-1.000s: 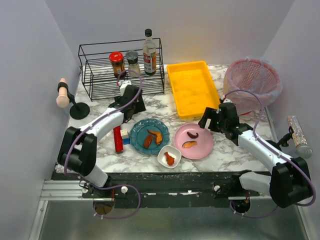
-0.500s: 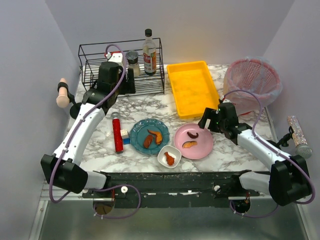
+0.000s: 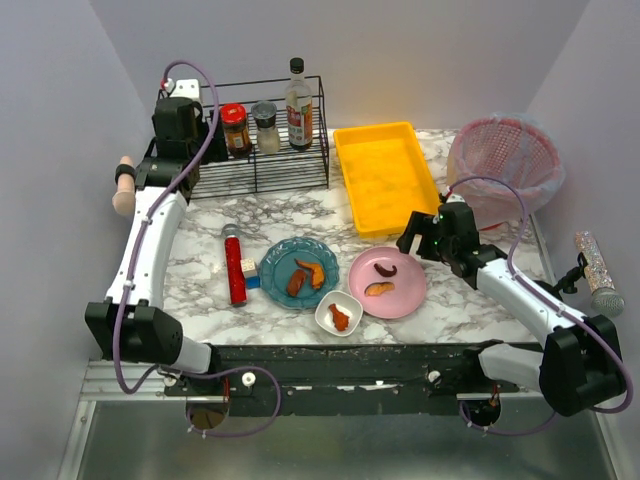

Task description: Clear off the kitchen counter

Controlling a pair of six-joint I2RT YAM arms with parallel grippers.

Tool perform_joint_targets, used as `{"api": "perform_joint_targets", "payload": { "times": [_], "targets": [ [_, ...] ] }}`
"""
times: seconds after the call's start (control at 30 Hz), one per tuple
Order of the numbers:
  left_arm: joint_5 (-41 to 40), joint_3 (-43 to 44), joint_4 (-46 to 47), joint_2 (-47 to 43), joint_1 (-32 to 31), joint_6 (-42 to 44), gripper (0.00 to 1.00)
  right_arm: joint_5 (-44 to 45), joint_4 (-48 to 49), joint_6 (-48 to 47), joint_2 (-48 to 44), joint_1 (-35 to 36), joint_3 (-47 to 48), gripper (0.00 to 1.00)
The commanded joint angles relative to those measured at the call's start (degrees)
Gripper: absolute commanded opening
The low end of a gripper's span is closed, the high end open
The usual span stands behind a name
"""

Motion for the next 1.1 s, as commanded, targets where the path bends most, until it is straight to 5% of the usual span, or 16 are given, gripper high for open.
{"api": "perform_joint_targets", "payload": {
  "times": [0.0,0.57,1.07],
  "targets": [
    [2.0,3.3,6.6,4.2,5.0,1.2,0.0,-0.6,-1.0,-0.7,-1.1,0.3,1.1,0.96],
    [18.9,13.2,17.0,21.1,13.2,2.5,0.0,0.1,-1.0,-0.3,-1.8,0.3,0.0,0.95],
    [17.4,9.0,20.7,26.2,13.7,1.6,0.0,0.5,-1.3,-0.1,-1.8,0.3,-0.5,0.95]
  ]
}}
